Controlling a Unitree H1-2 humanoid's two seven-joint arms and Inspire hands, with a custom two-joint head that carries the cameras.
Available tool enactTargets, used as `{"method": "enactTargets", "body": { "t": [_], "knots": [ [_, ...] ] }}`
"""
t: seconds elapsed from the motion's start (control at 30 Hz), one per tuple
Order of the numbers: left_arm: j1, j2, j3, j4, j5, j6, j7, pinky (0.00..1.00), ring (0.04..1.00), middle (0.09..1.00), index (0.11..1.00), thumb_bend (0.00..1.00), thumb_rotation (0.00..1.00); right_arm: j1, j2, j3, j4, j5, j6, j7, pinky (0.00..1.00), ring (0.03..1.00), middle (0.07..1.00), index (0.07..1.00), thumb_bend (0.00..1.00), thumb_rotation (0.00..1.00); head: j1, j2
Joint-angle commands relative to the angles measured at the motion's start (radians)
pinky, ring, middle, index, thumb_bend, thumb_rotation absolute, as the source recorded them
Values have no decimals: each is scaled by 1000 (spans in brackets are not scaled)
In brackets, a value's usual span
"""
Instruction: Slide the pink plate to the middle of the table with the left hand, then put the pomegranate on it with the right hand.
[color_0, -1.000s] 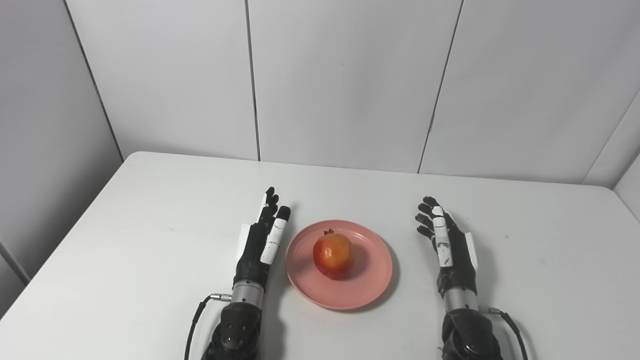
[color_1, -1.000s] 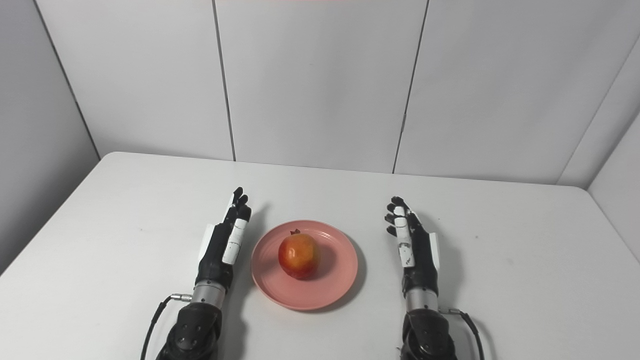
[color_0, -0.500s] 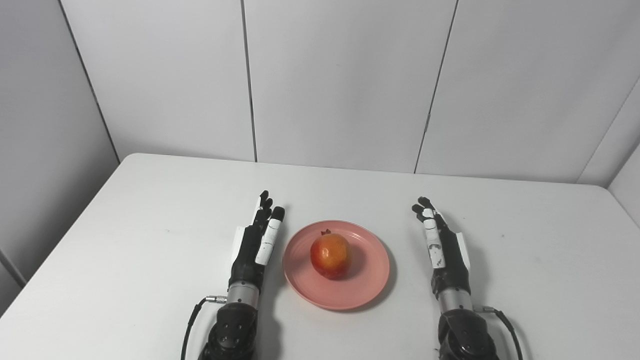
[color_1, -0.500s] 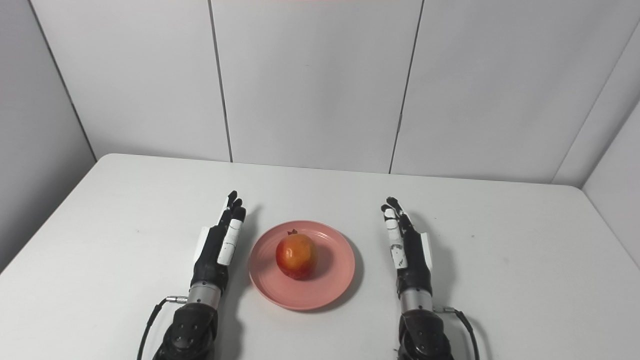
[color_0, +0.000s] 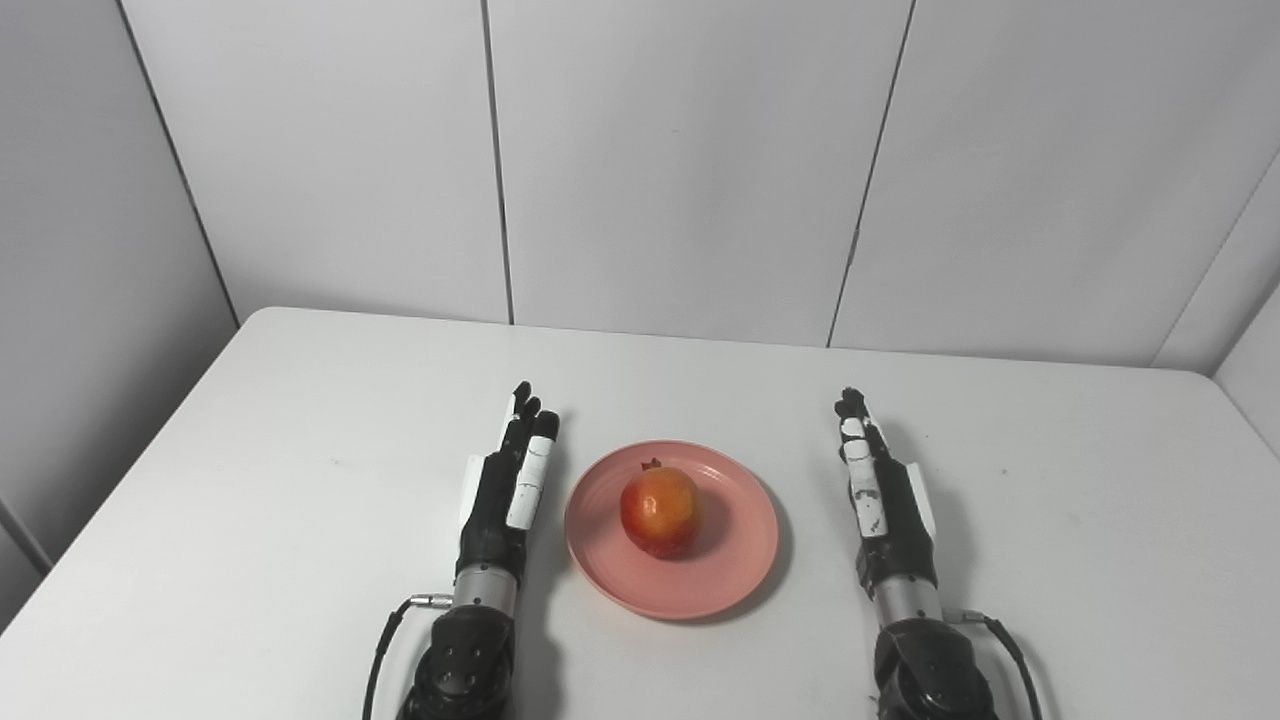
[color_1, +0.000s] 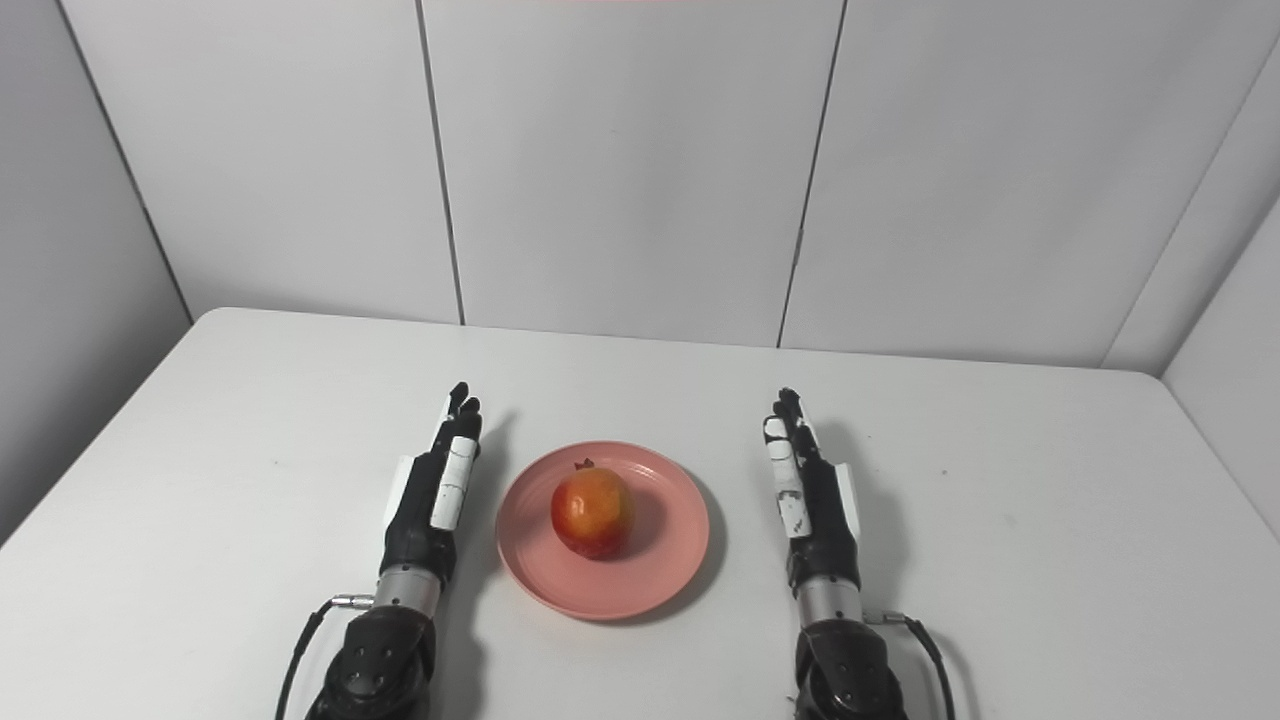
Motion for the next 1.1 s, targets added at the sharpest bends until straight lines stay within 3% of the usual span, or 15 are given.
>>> {"method": "enactTargets", "body": {
  "t": [0.0, 0.77, 1.07],
  "knots": [
    [-15, -5, -4, -28, -1, 3, 4, 1000, 1000, 1000, 1000, 909, 1000, 45, 6, -3, 28, 5, -37, 3, 1000, 1000, 955, 947, 865, 1000, 0, -1],
    [-16, 4, -10, -37, -3, 21, -7, 1000, 1000, 1000, 1000, 949, 1000, 57, 25, -15, 9, 12, -13, -16, 1000, 1000, 944, 941, 817, 1000, -1, 0],
    [-16, 7, -13, -44, -4, 34, -10, 1000, 1000, 1000, 1000, 940, 1000, 59, 29, -22, 7, 13, -3, -16, 1000, 1000, 948, 944, 846, 1000, -11, 2]
  ]
}}
